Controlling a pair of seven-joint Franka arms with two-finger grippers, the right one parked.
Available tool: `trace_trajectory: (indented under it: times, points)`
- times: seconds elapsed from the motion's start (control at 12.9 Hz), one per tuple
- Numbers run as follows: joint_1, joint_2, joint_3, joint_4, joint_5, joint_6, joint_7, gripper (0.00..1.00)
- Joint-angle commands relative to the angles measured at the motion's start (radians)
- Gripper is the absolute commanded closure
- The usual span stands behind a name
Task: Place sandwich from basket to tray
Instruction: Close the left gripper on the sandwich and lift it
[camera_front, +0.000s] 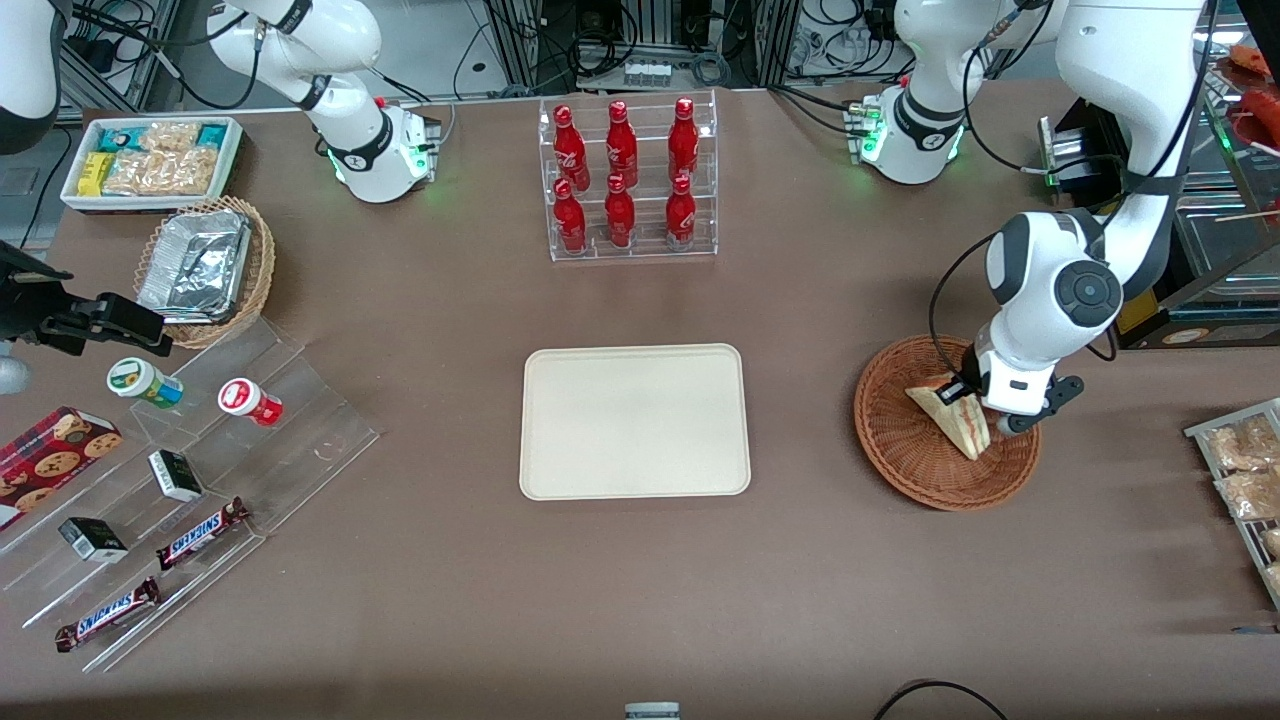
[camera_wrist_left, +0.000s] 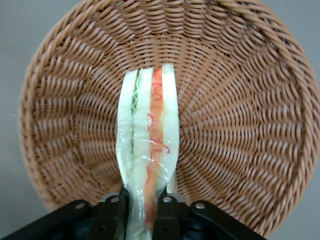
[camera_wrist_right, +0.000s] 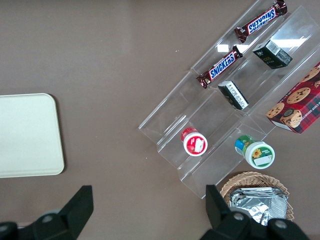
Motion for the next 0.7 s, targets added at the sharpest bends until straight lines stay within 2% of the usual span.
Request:
trace_trajectory:
  times: [0.0,0.31,0.62]
  points:
    - [-0.040,-0.047,-0.003,0.086,0.060,-0.179,0.018,1.00]
    - [-0.140,-0.063,-0.005,0.137,0.060,-0.257,0.018,1.00]
    - [-0.305,-0.038,-0.006,0.168,0.059,-0.258,0.014,1.00]
